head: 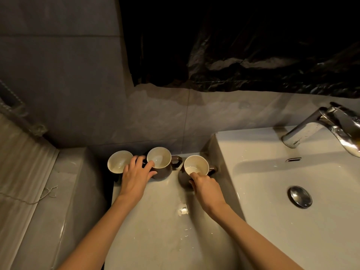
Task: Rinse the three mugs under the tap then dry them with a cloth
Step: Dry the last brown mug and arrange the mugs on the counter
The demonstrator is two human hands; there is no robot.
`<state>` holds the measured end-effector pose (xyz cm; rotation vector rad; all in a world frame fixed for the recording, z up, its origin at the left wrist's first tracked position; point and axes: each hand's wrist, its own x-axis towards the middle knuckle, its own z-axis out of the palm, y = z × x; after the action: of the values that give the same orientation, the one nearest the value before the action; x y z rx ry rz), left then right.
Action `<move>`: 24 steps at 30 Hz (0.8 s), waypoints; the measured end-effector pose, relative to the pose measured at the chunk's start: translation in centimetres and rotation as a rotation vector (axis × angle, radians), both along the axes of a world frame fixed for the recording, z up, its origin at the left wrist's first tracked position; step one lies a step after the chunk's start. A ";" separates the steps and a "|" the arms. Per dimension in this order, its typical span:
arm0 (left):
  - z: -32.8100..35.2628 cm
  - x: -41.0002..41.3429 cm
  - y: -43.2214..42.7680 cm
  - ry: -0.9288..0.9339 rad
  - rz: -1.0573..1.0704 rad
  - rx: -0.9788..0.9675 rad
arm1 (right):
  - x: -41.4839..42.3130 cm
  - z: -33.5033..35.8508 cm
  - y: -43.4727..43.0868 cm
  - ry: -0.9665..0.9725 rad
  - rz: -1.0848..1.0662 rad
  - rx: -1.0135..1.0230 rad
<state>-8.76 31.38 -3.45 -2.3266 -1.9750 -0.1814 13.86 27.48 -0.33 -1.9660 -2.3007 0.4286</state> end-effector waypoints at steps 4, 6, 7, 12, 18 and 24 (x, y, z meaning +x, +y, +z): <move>0.0 -0.2 0.0 0.012 0.009 -0.017 | 0.0 -0.1 1.2 -0.040 -0.006 -0.003; 0.0 -0.3 0.0 0.011 0.009 -0.021 | 0.0 -0.1 1.7 -0.051 0.002 -0.002; 0.0 -0.3 -0.1 0.008 0.006 -0.020 | 0.0 -0.1 1.9 -0.053 0.008 -0.002; 0.2 -0.3 -0.1 -0.013 0.001 -0.020 | 0.0 -0.3 3.2 -0.067 0.023 0.000; 0.1 -0.3 -0.2 -0.028 -0.001 -0.001 | 0.1 -0.3 4.0 -0.074 0.023 -0.013; 0.0 -0.6 -0.1 -0.045 -0.008 0.008 | -0.3 -0.3 4.6 -0.059 0.006 -0.016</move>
<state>-9.40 31.28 -3.49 -2.3465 -1.9810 -0.2448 13.61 32.09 -0.61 -2.0064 -2.3454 0.3958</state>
